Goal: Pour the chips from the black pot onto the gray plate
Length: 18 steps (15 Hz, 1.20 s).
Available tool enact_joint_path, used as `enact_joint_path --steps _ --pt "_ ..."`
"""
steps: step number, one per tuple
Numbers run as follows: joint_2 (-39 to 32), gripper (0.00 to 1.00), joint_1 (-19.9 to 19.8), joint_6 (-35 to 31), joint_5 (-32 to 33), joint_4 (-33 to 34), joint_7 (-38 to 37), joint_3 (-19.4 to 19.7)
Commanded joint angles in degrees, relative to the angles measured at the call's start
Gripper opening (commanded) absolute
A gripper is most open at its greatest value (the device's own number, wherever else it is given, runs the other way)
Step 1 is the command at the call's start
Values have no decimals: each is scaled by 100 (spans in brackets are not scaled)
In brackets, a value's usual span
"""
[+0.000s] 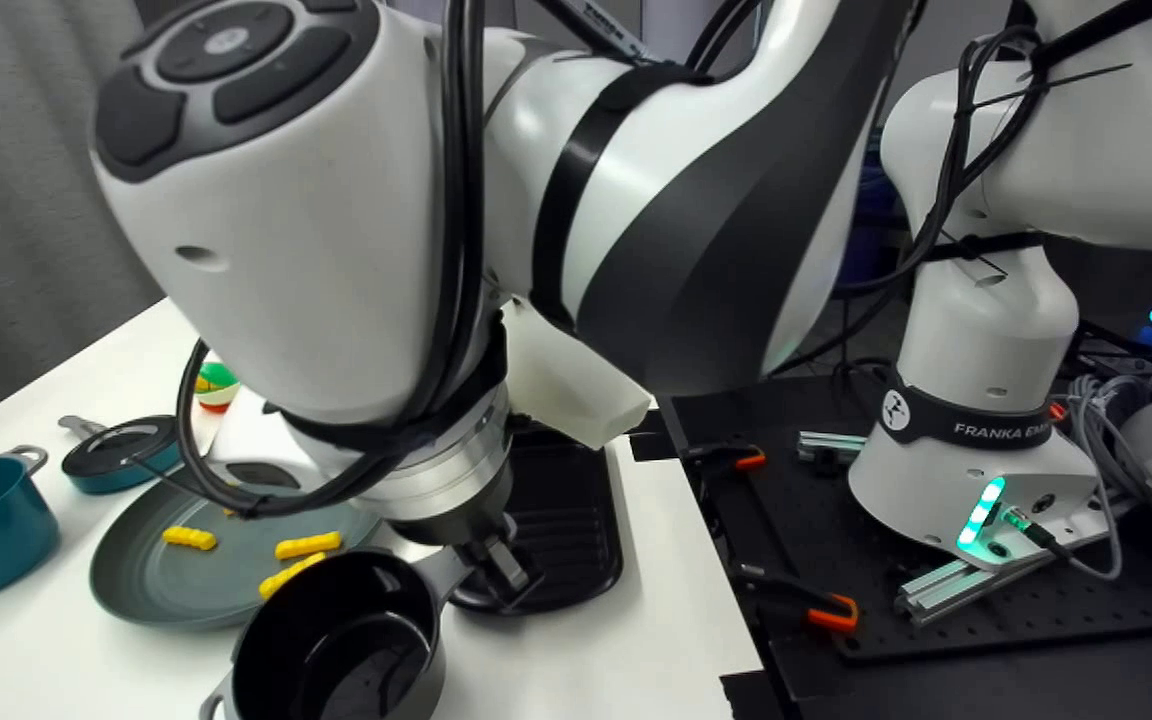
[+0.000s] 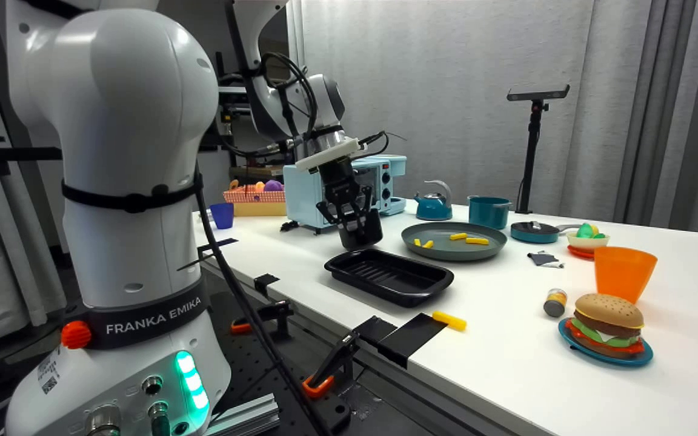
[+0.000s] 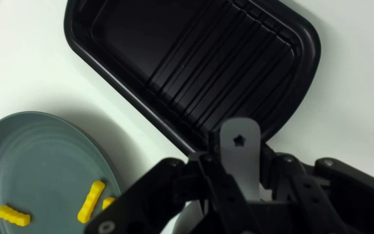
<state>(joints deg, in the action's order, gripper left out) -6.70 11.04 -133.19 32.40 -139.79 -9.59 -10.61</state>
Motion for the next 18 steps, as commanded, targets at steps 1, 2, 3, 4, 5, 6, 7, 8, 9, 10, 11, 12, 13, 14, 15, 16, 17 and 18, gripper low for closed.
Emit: enact_joint_path --steps 1,2,3,4,5,6,7,8,9,10,11,12,13,14,15,16,17,18 --pt "-104 7 10 -166 -281 100 307 26" --pt "-122 7 7 -178 -326 121 344 28" --pt "-138 7 10 -183 -363 143 375 30" --pt "-157 7 11 -179 -404 170 411 32" --pt "-173 7 14 -176 -431 193 433 35" --pt "-185 7 14 -173 -467 211 458 35" --pt "-197 7 14 -169 -514 230 485 35" --pt "-213 7 15 -155 -544 251 502 38" --pt "-224 7 15 -147 -571 264 511 40" --pt "-231 51 15 -133 -601 277 525 41" --pt "-235 54 16 -131 -613 285 527 42" --pt "-237 60 16 -129 -625 293 530 43" --pt "-237 66 15 -127 -637 295 536 42" --pt "-237 75 16 -123 -641 297 537 43" --pt "-234 82 16 -120 -645 298 536 44" --pt "-229 91 17 -119 -648 296 536 44" --pt "-226 95 17 -119 -648 297 533 45" --pt "-223 97 17 -115 -648 298 531 46"
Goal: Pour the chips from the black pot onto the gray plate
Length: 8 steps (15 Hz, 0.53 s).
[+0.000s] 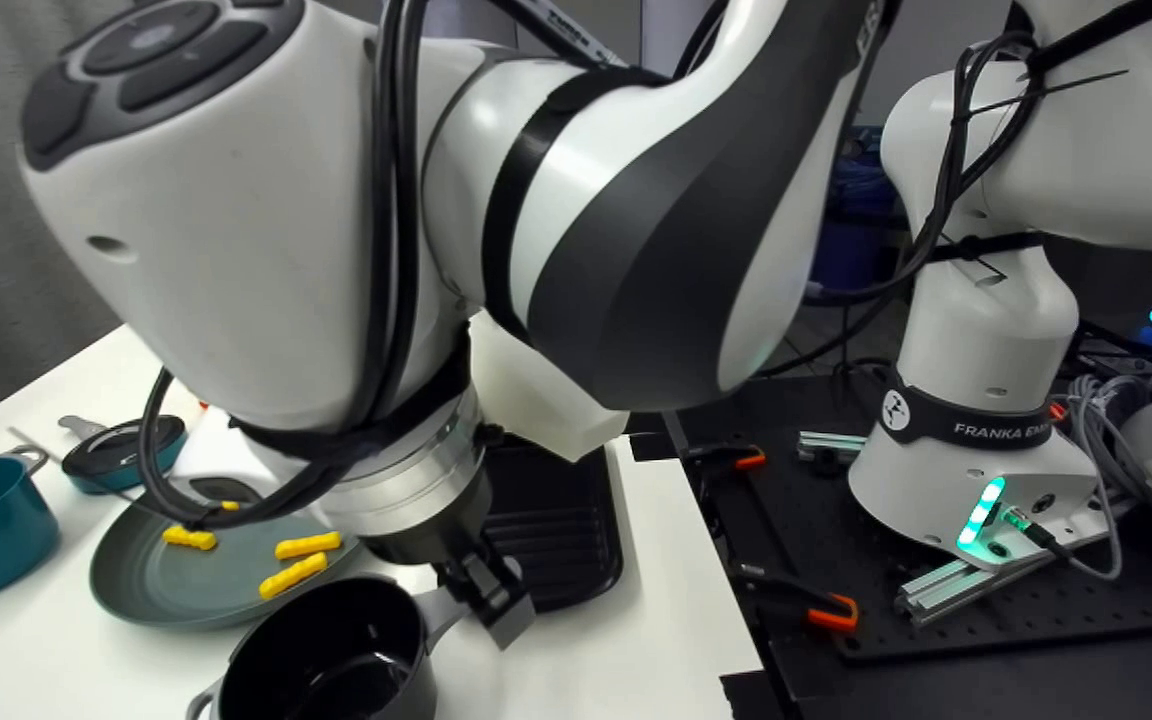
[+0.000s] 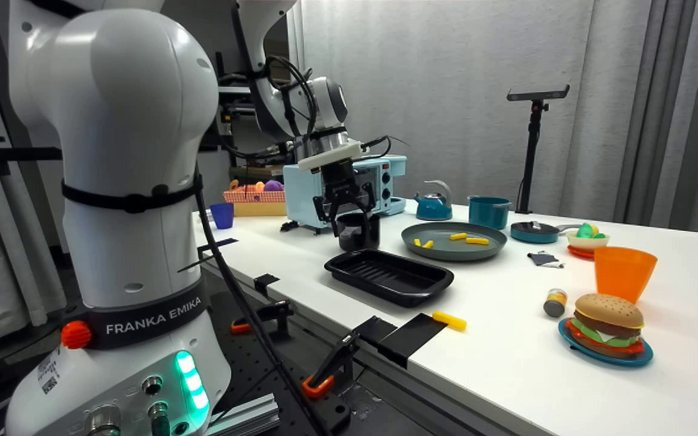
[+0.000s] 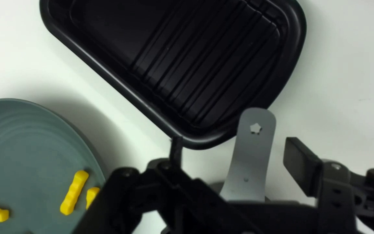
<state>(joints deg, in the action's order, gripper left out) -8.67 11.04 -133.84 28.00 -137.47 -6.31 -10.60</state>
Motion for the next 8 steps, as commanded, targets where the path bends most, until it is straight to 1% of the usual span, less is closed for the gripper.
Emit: enact_joint_path --steps 1,3,5,8 --pt "-18 99 17 -48 -209 63 201 46" --pt "44 100 19 -39 -219 37 201 40" --pt "139 98 9 -9 -260 16 193 41" --pt "368 97 0 31 -349 -44 149 48"
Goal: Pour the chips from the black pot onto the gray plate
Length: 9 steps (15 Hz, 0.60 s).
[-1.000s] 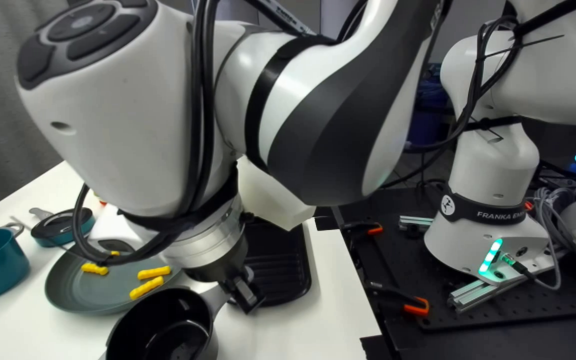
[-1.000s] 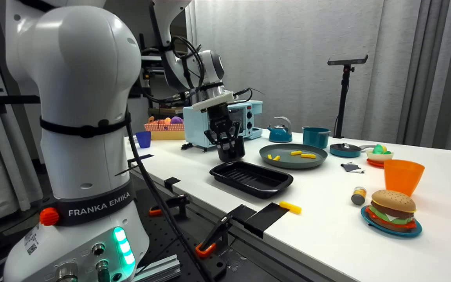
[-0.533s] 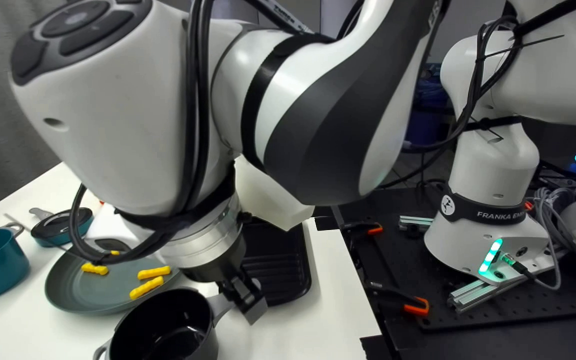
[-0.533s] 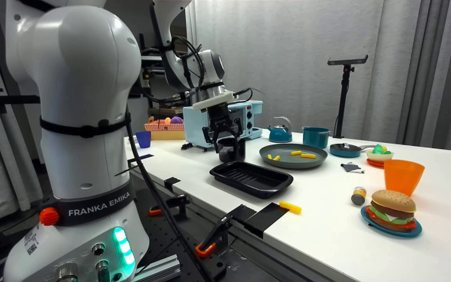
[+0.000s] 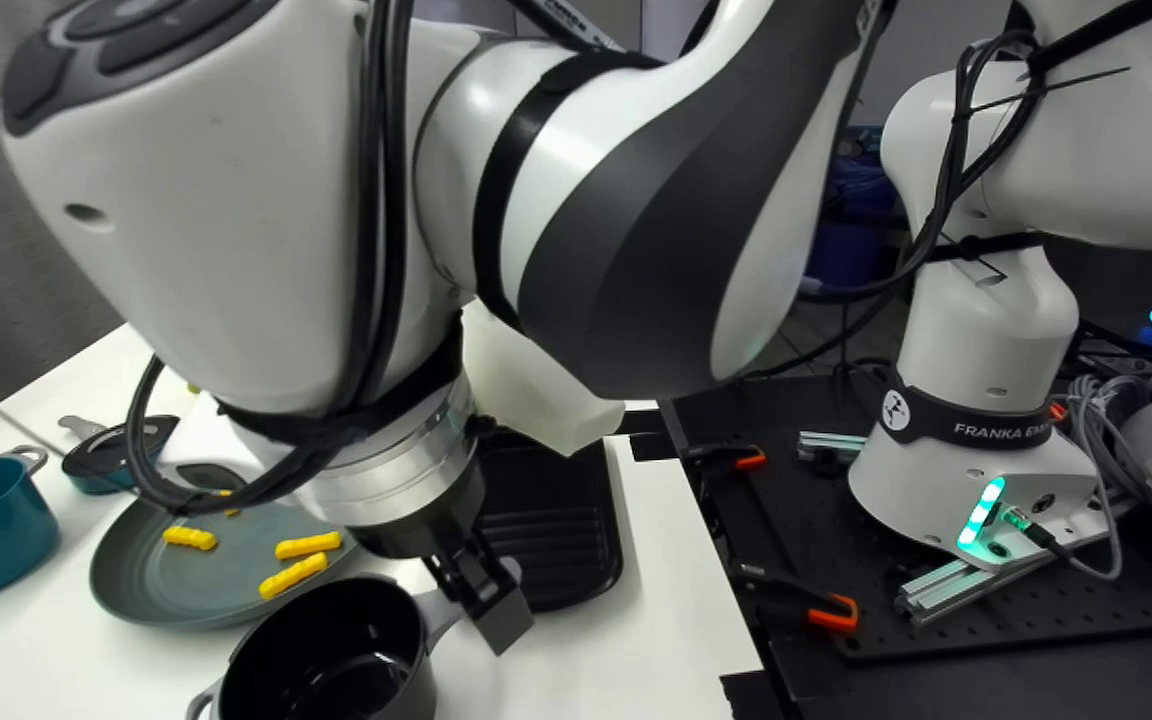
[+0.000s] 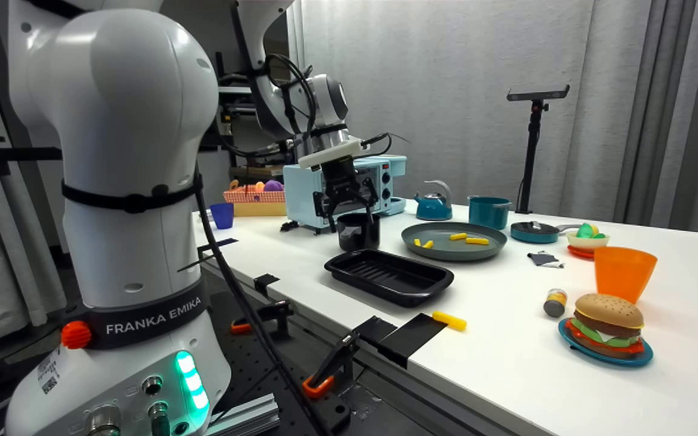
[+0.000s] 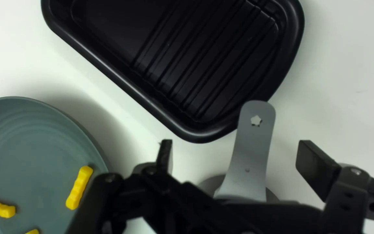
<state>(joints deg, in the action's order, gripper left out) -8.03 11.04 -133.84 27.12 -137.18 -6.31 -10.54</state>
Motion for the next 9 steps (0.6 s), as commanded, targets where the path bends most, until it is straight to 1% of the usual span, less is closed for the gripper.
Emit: enact_joint_path --steps 1,9 --pt "411 97 -3 55 -296 -96 122 45" --pt "1539 97 -108 69 -434 -335 -45 125"
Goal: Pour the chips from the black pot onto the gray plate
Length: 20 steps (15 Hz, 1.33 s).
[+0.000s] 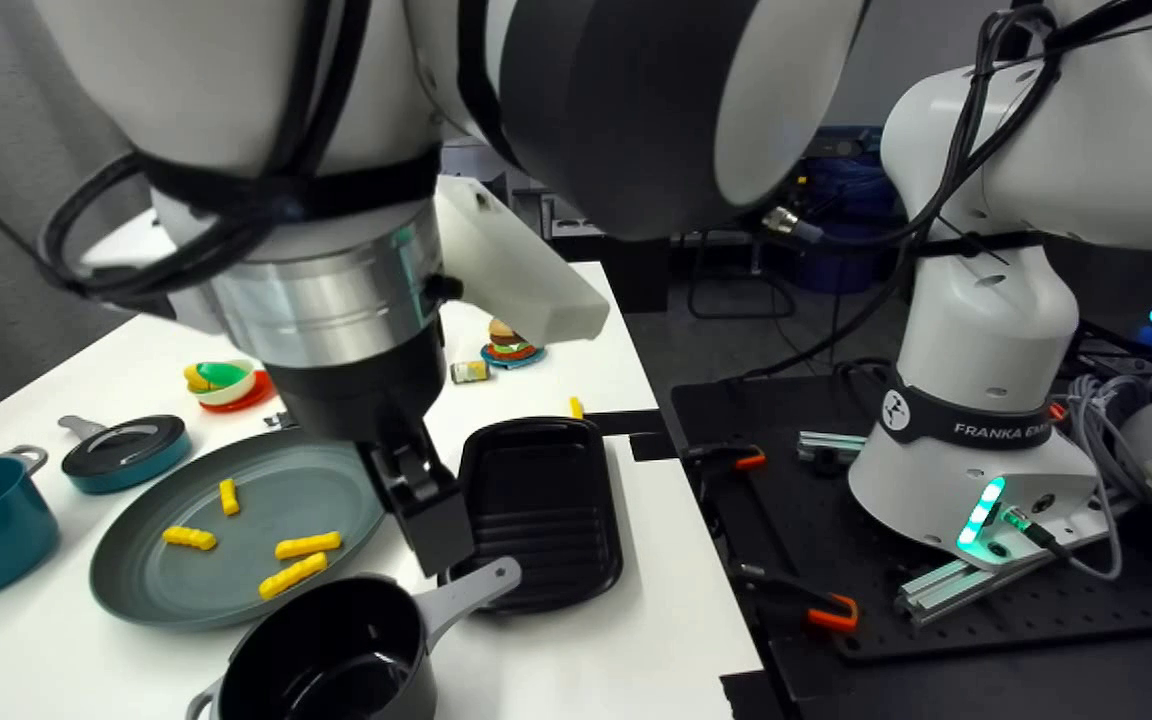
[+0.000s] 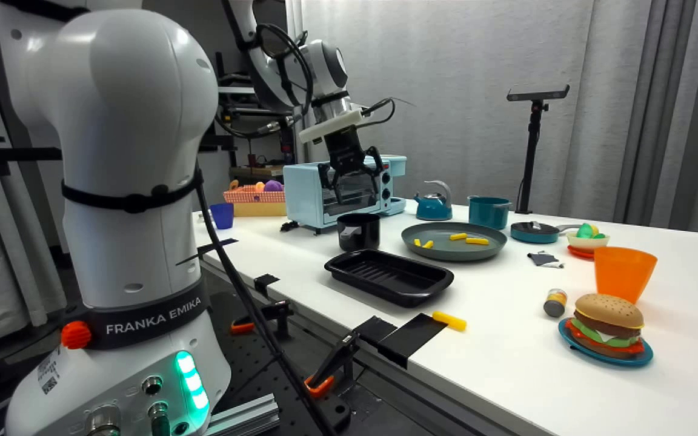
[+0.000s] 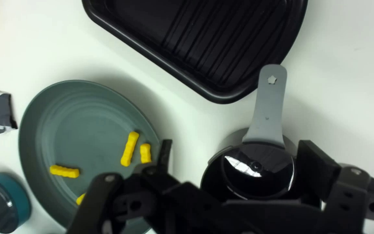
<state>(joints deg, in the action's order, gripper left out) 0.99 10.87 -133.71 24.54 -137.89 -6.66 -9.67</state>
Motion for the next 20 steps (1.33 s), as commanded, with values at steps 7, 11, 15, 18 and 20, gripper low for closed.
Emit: enact_joint_path --steps 7,11,15,18,20 --pt "1333 97 -432 -10 -355 -365 -149 245" --pt "1458 97 -631 -10 -400 -391 -182 361" --pt "1474 98 -783 47 -332 -380 -303 393" --pt "1248 100 -804 49 -247 -224 -231 365" --pt "1248 100 -807 117 -252 -227 -232 369"
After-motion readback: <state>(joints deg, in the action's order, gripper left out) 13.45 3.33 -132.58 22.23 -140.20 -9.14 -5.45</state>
